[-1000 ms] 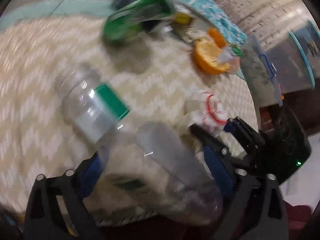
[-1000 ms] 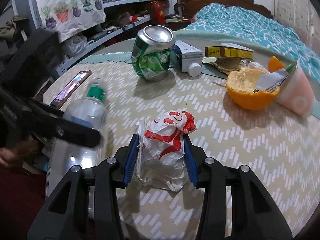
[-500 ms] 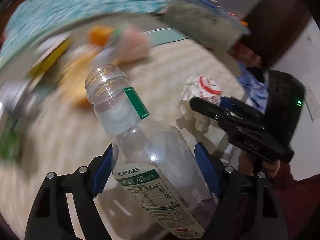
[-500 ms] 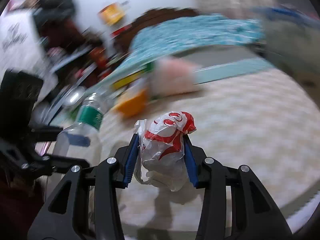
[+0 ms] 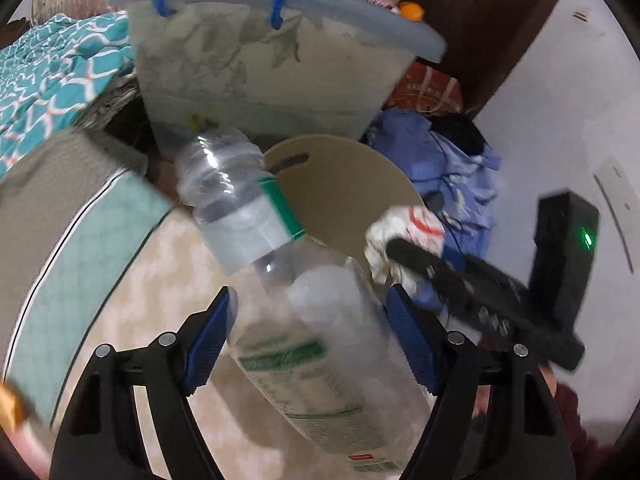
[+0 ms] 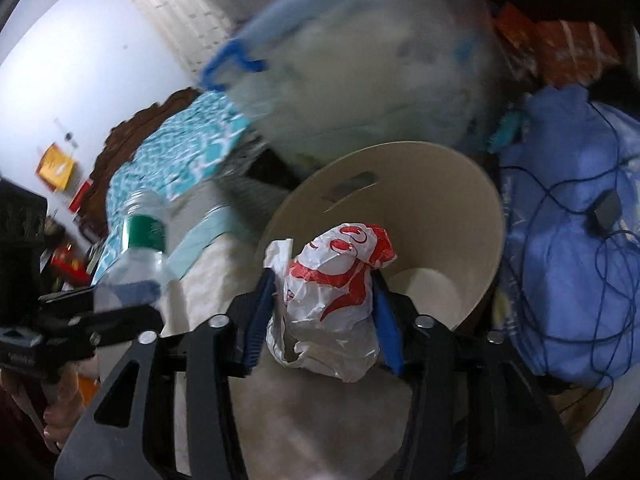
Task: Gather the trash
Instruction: 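Carry the bag and bottle to the beige wastebasket and open both grippers, then grasp the orange peel with the left gripper while the right gripper grasps the green wrapper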
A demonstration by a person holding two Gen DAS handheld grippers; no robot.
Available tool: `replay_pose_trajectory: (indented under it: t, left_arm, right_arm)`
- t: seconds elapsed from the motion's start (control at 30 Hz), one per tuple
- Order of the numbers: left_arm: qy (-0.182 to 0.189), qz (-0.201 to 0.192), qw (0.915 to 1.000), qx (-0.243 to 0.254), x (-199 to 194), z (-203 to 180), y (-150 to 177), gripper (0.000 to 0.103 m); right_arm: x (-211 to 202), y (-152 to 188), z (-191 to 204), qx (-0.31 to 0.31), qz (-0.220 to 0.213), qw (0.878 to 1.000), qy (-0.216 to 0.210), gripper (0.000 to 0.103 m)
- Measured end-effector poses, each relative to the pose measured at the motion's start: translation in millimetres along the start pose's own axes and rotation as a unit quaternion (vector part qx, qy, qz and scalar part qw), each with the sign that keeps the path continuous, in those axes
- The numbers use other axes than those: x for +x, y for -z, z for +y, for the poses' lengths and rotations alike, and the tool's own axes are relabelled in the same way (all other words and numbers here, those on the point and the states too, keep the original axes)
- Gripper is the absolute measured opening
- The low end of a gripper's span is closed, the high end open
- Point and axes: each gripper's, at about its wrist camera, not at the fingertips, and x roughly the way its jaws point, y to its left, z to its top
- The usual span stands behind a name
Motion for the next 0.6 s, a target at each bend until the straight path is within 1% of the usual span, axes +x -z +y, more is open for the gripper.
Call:
replay_pose_trajectory:
  t: [0.03,0.07,0.1,0.13,0.17,0.23,0.37,0.43,0.5,0.57,0.6]
  left_arm:
    - [-0.002,0.003,1.0,0.0,10,2,-10,0.08]
    - [-0.007,0.006,1.0,0.0,17,0,-16,0.083]
    - [-0.008,0.005,1.0,-0.002,21,-4,-20,0.086]
    - [-0.011,0.002,0.9999,-0.002,22,-6,-24,0.086]
    - [-0.011,-0.002,0.9999,-0.001,19,-5,-24,0.086]
    - [0.0,-0.017,0.9998,0.006,5,-8,-15,0.086]
    - [0.001,-0.034,0.9993,0.016,-22,-11,4,0.086]
    - [0.004,-0.049,0.9988,0.009,-47,-6,21,0.086]
    - [0.003,-0.065,0.9979,0.002,-75,0,45,0.086]
    - [0.004,-0.075,0.9972,-0.002,-95,6,69,0.086]
    - [0.001,-0.082,0.9966,-0.004,-112,11,92,0.086]
  right_arm:
    - [2,-3,-7,0.018,-0.003,1.0,0.003,0.069]
    - [2,-4,-11,0.035,-0.012,0.999,0.0,0.071]
    - [-2,-3,-18,0.043,-0.023,0.999,0.001,0.071]
    - [-4,-4,-23,0.05,-0.035,0.998,0.006,0.071]
    - [-5,-3,-26,0.058,-0.039,0.998,0.001,0.071]
    - [-11,1,-27,0.065,-0.05,0.997,-0.001,0.071]
    - [-24,4,-16,0.052,-0.078,0.995,0.015,0.071]
    - [-29,4,-6,0.042,-0.083,0.996,0.006,0.071]
    - [-40,10,13,0.02,-0.095,0.995,-0.002,0.07]
    - [-45,19,35,0.0,-0.097,0.995,-0.021,0.069]
    - [-45,22,44,-0.008,-0.092,0.995,-0.033,0.068]
